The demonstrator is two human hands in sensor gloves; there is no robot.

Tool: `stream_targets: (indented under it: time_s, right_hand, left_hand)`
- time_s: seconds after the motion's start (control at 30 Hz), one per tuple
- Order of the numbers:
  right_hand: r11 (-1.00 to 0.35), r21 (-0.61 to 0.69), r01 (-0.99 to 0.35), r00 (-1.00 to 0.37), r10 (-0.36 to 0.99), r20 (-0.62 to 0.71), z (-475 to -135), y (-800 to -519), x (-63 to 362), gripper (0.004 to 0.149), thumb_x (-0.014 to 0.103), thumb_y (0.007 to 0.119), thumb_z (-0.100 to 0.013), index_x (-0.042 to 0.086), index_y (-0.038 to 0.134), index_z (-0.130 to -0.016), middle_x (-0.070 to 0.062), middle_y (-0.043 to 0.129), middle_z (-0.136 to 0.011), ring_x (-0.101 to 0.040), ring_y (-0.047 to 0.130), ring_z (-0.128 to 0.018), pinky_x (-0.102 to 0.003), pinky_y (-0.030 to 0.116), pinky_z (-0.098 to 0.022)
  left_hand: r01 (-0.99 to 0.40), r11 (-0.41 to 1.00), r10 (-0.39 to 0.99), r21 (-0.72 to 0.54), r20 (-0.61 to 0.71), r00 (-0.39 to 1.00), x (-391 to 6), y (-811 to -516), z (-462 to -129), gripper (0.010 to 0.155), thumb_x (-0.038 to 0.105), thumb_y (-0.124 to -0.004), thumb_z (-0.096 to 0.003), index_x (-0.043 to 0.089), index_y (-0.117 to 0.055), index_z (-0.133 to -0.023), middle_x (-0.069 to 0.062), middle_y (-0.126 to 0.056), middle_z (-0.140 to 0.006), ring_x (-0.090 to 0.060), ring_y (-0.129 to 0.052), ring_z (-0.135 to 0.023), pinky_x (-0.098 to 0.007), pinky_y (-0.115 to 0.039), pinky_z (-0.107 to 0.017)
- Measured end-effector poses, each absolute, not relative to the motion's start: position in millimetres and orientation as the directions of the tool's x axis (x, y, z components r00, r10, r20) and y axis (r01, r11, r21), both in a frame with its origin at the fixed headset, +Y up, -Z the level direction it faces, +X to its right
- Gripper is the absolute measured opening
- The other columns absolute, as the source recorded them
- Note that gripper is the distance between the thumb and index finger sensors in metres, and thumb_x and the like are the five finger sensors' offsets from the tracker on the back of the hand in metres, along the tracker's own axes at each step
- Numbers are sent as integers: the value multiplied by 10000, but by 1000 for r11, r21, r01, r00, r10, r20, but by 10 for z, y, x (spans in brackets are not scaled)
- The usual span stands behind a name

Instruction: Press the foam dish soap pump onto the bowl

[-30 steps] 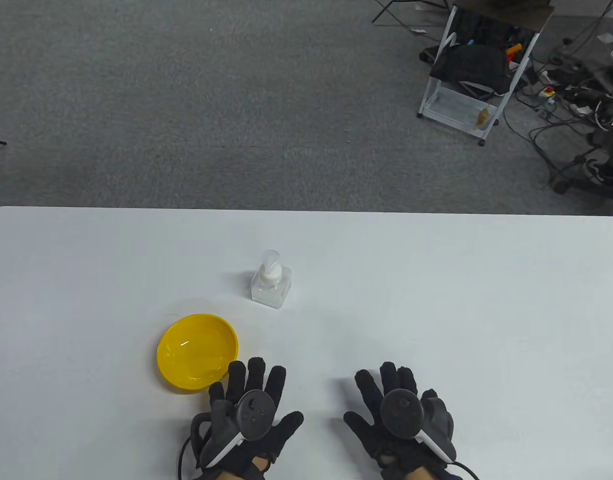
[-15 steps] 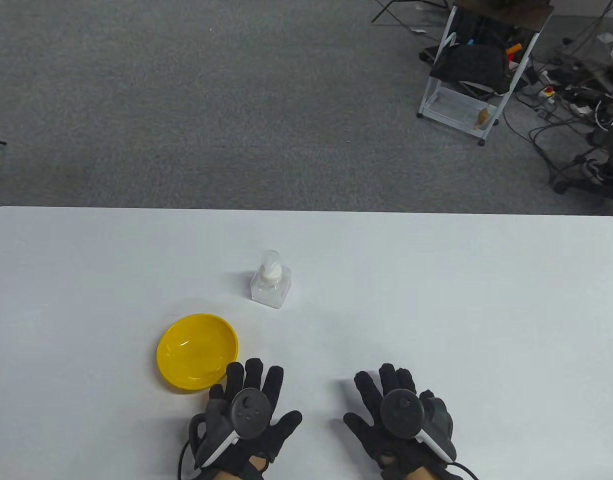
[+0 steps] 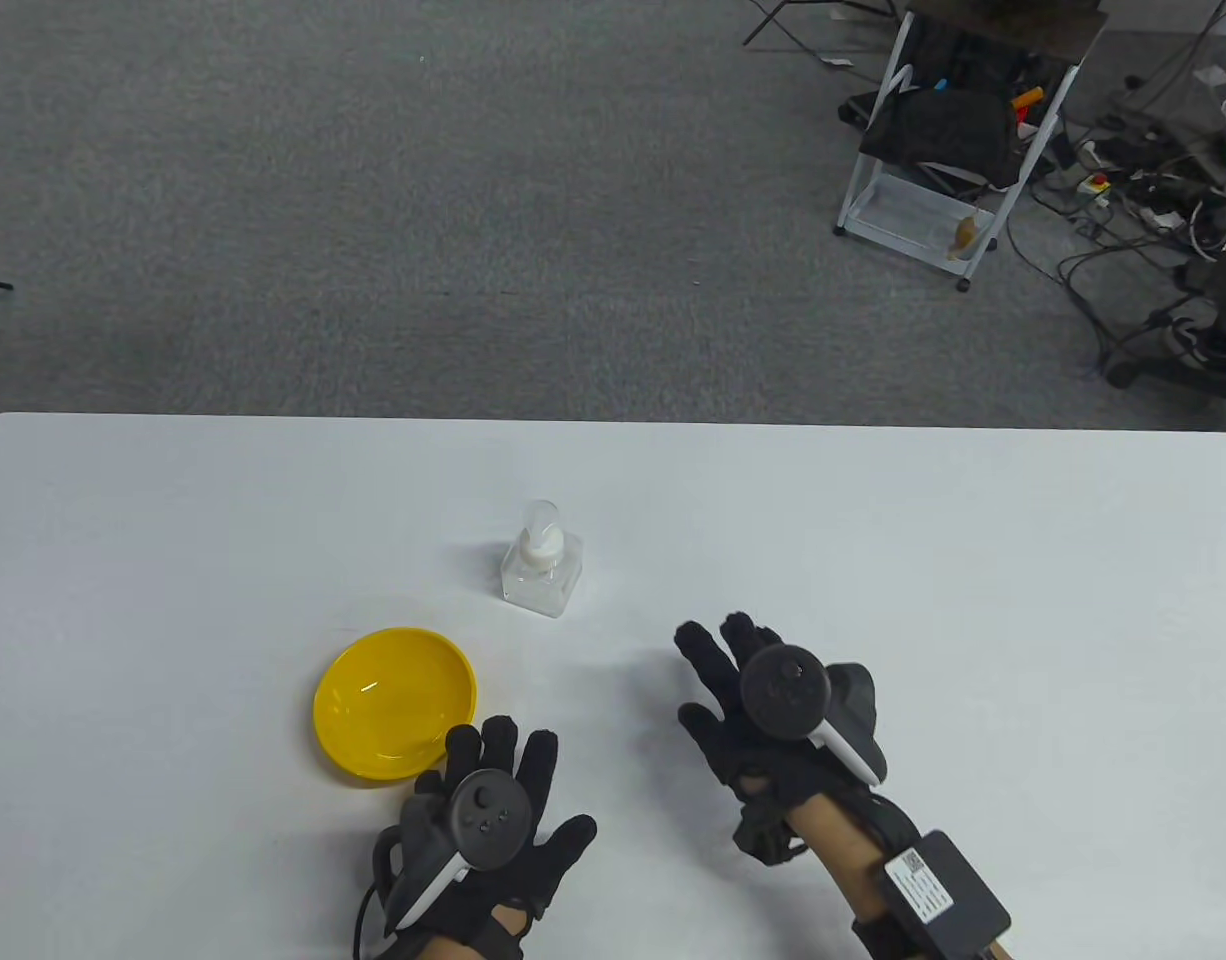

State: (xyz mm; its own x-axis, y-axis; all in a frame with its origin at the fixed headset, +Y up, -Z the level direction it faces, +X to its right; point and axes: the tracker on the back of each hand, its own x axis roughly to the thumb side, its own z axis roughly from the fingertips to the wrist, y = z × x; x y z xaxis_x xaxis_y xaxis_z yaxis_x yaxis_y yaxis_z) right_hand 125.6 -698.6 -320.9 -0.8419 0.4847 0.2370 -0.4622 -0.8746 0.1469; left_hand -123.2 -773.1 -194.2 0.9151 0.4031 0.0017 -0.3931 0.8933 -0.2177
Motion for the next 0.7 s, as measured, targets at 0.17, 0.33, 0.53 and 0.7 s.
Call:
stream_targets:
  time_s: [0.17,0.33,0.53,0.7]
  right_hand:
    - [-899,147,-413,-833,439,336,-3805,-6763,751,705,318,840,-423,528,483,-994,-137,373,-1147,-486,474,-1028,-763,590,-610]
    - [-919,223,-325,-827,390,405,-4247,-6690,307,699,257,844,-424,568,522,-961,-78,304,-1162,-449,438,-1055,-725,594,-642]
    - [-949,267,-166,-859,272,433,-4558,-6756,-166,718,191,826,-431,592,528,-946,-16,300,-1170,-402,436,-1067,-698,587,-668]
    - [-945,303,-126,-868,253,428,-4651,-6863,-318,586,186,834,-429,493,707,-912,-24,481,-1135,-353,630,-984,-647,665,-626]
  left_hand:
    - [-400,888,408,-227,-10,913,-1220,-7749,-1933,869,744,-671,-359,395,-341,-1083,-25,-162,-1182,-378,-70,-1091,-708,-223,-721]
    - [-370,906,372,-206,-31,928,-1216,-7728,-1928,865,739,-674,-361,392,-346,-1082,-29,-176,-1185,-382,-92,-1097,-702,-237,-732]
    - [-386,904,389,-184,-22,921,-1250,-7704,-1940,861,732,-679,-362,385,-357,-1081,-34,-190,-1186,-383,-106,-1097,-697,-246,-732]
    - [-397,897,397,-196,-39,917,-1293,-7724,-1964,856,726,-680,-366,387,-354,-1081,-32,-187,-1184,-382,-101,-1096,-698,-238,-732]
